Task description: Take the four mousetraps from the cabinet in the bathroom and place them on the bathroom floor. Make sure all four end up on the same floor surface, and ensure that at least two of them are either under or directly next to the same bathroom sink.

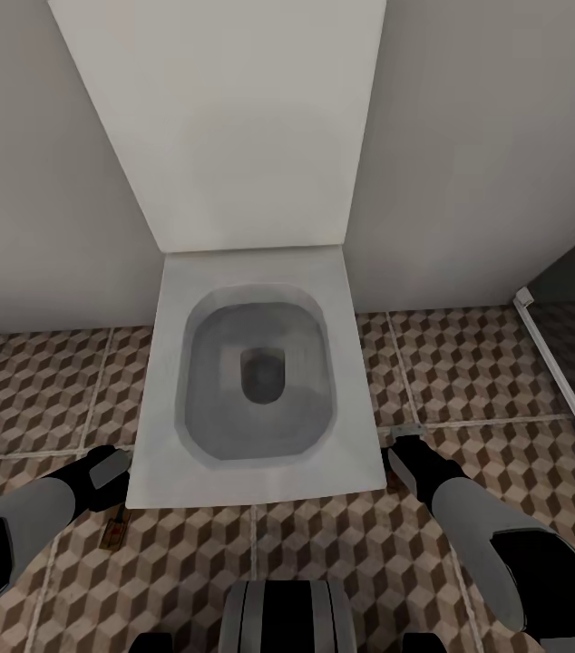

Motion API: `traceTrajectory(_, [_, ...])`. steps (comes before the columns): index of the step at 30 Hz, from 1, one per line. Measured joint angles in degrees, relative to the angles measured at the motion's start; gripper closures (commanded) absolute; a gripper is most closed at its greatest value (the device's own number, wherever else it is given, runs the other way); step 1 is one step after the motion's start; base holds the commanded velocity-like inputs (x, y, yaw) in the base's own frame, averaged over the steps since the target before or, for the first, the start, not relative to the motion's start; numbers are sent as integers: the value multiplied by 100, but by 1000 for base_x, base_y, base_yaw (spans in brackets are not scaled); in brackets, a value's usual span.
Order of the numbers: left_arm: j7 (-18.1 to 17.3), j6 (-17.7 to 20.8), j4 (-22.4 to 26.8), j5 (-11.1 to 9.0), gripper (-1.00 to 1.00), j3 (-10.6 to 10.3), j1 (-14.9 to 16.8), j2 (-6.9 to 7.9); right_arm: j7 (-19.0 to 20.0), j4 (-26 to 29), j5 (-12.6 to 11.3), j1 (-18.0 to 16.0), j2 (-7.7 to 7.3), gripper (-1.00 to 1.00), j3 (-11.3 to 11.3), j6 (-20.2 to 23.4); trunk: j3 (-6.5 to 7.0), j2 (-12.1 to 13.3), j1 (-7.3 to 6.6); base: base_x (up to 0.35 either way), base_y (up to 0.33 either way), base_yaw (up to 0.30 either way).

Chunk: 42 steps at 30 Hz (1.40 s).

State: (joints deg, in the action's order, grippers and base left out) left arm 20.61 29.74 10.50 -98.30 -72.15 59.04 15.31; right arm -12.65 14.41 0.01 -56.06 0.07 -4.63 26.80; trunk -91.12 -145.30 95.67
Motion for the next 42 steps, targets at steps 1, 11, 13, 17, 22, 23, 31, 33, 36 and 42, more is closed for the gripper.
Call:
traceTrajectory(1, [0,2,0,0,-100,0,0,0,0,0,0,0,1,-100,0,0,0,0,0,0,0,0])
traceTrajectory(11, [0,0,0,0,-100,1,0,0,0,0,0,0,2,-100,0,0,0,0,0,0,0,0])
traceTrajectory(13, [0,0,0,0,-100,0,0,0,0,0,0,0,-1,-100,0,0,0,0,0,0,0,0])
traceTrajectory(17, [0,1,0,0,-100,0,0,0,0,0,0,0,-4,-100,3,0,0,0,0,0,0,0])
traceTrajectory(22, [0,1,0,0,-100,1,0,0,0,0,0,0,-5,-100,3,0,0,0,0,0,0,0])
traceTrajectory(23, [0,2,0,0,-100,1,0,0,0,0,0,0,-5,-100,4,0,0,0,0,0,0,0])
traceTrajectory(31, [0,6,0,0,-100,4,0,0,-1,0,0,0,-19,-100,7,0,0,0,0,0,0,0])
traceTrajectory(33, [0,5,0,0,-100,4,0,0,-1,0,0,0,-23,-100,8,0,0,0,0,0,0,0])
traceTrajectory(36, [0,7,0,0,-100,4,0,0,-3,-1,0,0,-31,-100,8,-1,0,0,0,0,0,0])
traceTrajectory(42, [0,8,0,0,-100,2,0,0,-5,-1,0,-1,-38,-100,8,-1,0,0,0,0,0,0])
